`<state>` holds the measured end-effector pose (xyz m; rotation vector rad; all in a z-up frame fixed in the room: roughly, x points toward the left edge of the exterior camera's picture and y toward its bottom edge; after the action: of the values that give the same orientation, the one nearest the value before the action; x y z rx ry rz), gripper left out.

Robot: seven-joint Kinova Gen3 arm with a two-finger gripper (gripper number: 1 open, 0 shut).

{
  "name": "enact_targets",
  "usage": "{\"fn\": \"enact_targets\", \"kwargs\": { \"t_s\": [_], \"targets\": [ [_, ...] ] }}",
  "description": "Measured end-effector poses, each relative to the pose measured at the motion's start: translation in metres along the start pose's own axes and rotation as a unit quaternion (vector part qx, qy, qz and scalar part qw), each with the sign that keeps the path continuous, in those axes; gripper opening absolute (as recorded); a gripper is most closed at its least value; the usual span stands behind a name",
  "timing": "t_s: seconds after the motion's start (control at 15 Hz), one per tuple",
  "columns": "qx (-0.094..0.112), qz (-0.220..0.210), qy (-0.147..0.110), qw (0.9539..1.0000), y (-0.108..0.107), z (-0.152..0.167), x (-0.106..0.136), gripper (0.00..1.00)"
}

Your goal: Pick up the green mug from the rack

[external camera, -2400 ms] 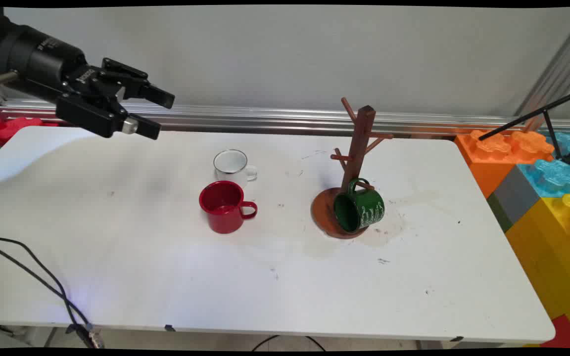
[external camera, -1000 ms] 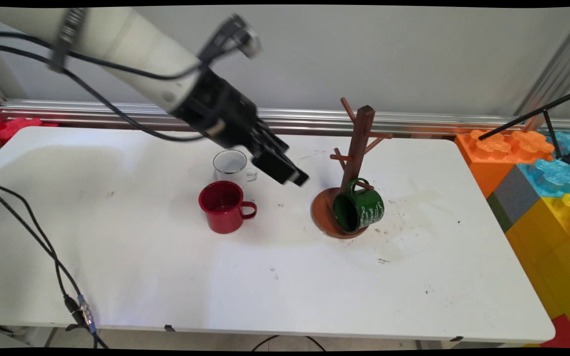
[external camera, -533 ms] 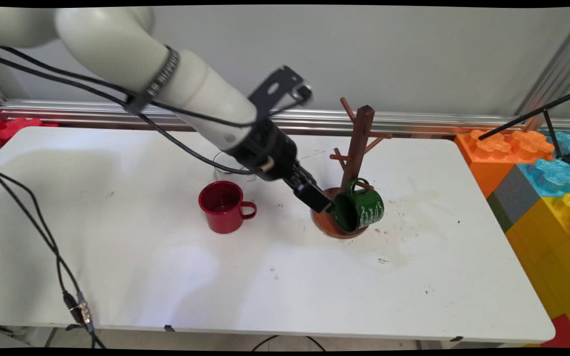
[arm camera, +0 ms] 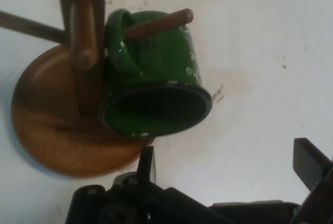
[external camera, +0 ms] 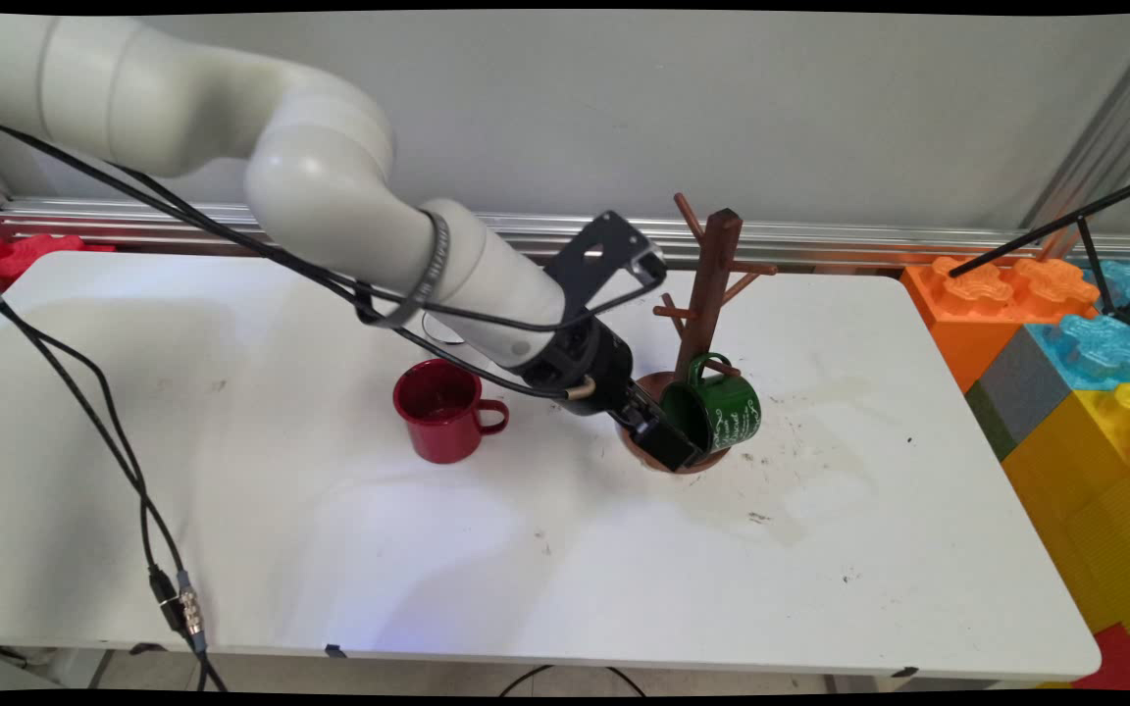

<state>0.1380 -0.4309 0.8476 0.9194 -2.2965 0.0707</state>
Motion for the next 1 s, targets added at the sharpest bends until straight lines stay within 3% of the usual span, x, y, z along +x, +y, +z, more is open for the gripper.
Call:
{"fn": "enact_targets", "kwargs": {
  "t_s": [1.0],
  "targets": [
    [-0.014, -0.016, 0.056, 0.9982, -0.004, 0.035, -0.029, 1.00]
  ]
}}
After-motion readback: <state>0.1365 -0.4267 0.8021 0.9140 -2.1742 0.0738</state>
